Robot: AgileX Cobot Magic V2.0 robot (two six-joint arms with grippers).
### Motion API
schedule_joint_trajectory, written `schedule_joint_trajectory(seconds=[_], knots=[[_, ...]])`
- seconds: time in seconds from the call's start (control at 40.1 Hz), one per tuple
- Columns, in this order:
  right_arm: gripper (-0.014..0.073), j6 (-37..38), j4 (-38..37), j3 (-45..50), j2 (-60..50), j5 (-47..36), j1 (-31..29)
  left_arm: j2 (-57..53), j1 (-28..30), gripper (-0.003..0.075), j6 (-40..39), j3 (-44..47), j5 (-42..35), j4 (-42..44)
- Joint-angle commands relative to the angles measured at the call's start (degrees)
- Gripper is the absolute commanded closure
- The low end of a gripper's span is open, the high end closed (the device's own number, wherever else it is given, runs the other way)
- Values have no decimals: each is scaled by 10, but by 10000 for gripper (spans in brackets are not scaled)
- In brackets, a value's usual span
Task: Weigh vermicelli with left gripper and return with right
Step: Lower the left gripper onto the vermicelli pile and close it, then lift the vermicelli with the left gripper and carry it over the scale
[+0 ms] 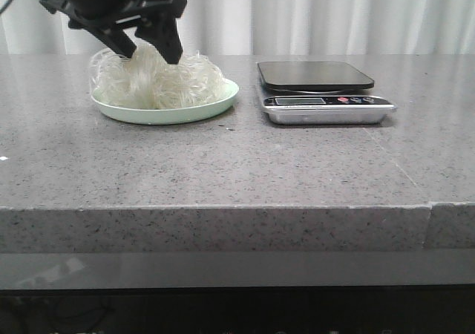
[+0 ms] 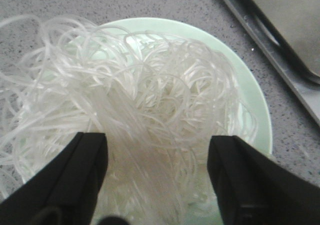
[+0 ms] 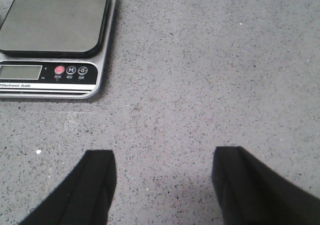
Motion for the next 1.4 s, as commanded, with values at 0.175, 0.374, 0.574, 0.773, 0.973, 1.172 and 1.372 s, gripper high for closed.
schedule_joint_trajectory(seconds=[0.175, 0.374, 0.574, 0.773, 0.973, 1.172, 1.372], knots=[[59, -6, -6, -20, 0, -32, -3, -4, -2, 222, 2, -21, -36, 6], [59, -6, -6, -20, 0, -32, -3, -4, -2, 431, 2, -21, -30, 10], [59, -6, -6, -20, 0, -32, -3, -4, -2, 566, 2, -21, -18, 15], [59, -6, -6, -20, 0, -32, -3, -19, -2, 564, 2, -22, -17, 15], [59, -6, -6, -20, 0, -32, -3, -62, -4, 564, 2, -36, -17, 11], [59, -6, -6, -20, 0, -32, -3, -90, -11, 564, 2, -85, -15, 5], [59, -6, -6, -20, 0, -32, -3, -81, -45, 564, 2, -157, -25, 5]])
